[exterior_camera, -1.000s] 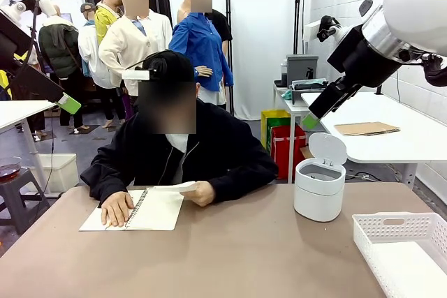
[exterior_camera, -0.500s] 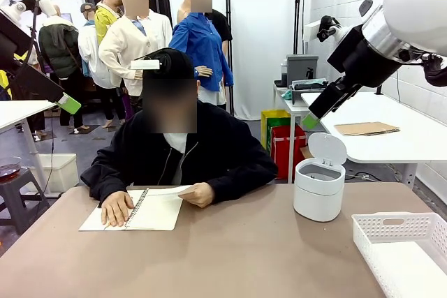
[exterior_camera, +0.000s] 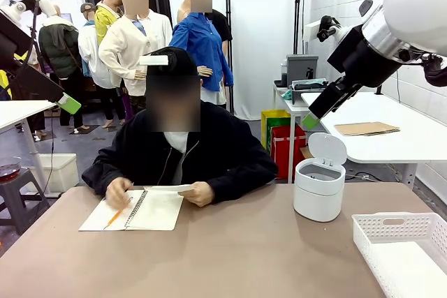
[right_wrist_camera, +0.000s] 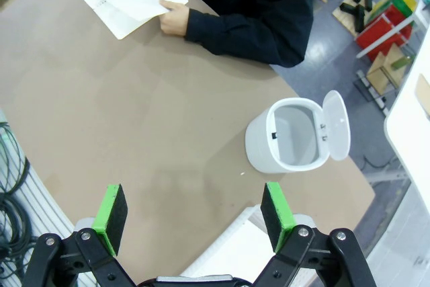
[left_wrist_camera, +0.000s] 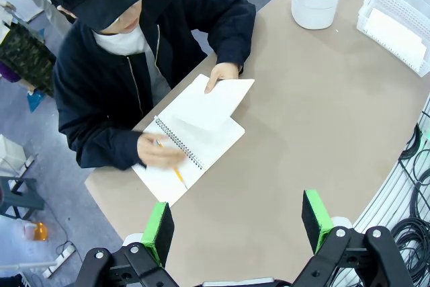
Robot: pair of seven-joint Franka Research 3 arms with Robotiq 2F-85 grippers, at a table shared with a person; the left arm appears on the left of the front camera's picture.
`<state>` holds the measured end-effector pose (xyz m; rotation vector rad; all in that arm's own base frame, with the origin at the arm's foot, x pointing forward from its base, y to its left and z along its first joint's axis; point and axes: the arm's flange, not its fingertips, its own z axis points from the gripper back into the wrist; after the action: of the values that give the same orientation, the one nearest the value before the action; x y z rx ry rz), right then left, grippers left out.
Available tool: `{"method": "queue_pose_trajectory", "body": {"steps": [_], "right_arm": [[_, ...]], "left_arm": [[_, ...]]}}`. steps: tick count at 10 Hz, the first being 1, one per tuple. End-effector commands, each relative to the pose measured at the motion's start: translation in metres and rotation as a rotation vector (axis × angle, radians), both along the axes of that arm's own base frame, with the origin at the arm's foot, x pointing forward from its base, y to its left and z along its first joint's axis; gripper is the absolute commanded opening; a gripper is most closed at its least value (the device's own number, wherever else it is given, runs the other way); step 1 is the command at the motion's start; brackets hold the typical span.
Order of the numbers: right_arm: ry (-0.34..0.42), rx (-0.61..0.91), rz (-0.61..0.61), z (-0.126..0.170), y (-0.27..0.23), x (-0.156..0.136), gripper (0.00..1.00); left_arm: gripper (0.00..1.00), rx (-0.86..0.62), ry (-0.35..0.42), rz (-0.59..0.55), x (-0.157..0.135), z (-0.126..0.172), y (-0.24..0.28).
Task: Sort the paper based on its condition.
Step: If a person hands you a paper, place it in the Organizing basket , and if it's crumpled, put it in the Trash can.
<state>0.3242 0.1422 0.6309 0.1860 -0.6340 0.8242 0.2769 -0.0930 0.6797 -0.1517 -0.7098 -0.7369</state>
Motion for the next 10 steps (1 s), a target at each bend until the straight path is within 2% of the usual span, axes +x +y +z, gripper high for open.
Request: {"method": "queue_pose_trajectory", "body": {"steps": [1, 10], "right_arm": [[0.008, -0.006, -0.013, -0.0007, 0.0012, -0.0012, 1.00], [-0.016, -0.023, 0.030, -0.0037, 0.0015, 0.0000, 1.00]], "left_arm": [[1.00, 0.002, -0.001, 0.000, 0.0000, 0.0000, 0.0000], [1.00, 0.002, -0.001, 0.000, 0.0000, 0.0000, 0.0000]]}}
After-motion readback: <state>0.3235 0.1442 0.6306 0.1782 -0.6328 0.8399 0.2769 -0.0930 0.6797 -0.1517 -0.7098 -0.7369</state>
